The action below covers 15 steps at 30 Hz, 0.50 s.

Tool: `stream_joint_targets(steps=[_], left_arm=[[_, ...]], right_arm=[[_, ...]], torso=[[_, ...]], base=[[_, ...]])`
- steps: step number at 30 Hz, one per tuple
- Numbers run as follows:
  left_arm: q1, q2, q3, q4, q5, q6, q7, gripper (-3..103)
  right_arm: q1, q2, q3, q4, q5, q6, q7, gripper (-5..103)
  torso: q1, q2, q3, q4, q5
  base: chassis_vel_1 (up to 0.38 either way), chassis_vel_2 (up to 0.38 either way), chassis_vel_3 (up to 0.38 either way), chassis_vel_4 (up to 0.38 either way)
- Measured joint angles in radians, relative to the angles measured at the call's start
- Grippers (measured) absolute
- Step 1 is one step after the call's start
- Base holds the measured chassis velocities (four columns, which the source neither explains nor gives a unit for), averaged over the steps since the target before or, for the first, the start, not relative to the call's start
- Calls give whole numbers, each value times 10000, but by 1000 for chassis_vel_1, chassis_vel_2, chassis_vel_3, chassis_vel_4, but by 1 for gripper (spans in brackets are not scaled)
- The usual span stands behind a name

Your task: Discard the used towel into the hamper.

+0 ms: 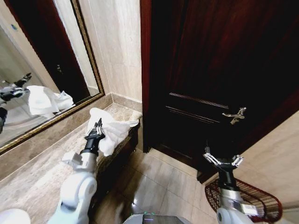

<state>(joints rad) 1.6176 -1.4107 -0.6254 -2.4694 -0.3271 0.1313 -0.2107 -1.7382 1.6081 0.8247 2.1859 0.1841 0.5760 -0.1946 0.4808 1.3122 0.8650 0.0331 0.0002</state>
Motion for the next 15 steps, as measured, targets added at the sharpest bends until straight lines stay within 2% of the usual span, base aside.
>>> stream_joint_targets(steps=[5, 7, 10, 15], left_arm=[[428, -92, 35, -271, 606, -449, -320, 2], [521, -66, -90, -293, 766, -899, -149, 2], [580, -75, -158, -273, 997, -1238, 59, 2], [615, -134, -157, -202, 1231, -1309, 233, 2]], right_arm=[[-40, 0, 32, 0, 52, 164, -85, 100], [-62, 0, 23, -26, 89, 223, -100, 100], [-90, 0, -2, -70, 110, 279, -108, 100], [-105, 0, 8, -77, 186, 294, -79, 100]], torso=[[0, 0, 1, 0, 0], [1, -1, 1, -1, -1], [0, 0, 1, -1, 0], [1, -1, 1, -1, -1]], base=[[0, 0, 0, 0], [0, 0, 0, 0], [0, 0, 0, 0], [0, 0, 0, 0]])
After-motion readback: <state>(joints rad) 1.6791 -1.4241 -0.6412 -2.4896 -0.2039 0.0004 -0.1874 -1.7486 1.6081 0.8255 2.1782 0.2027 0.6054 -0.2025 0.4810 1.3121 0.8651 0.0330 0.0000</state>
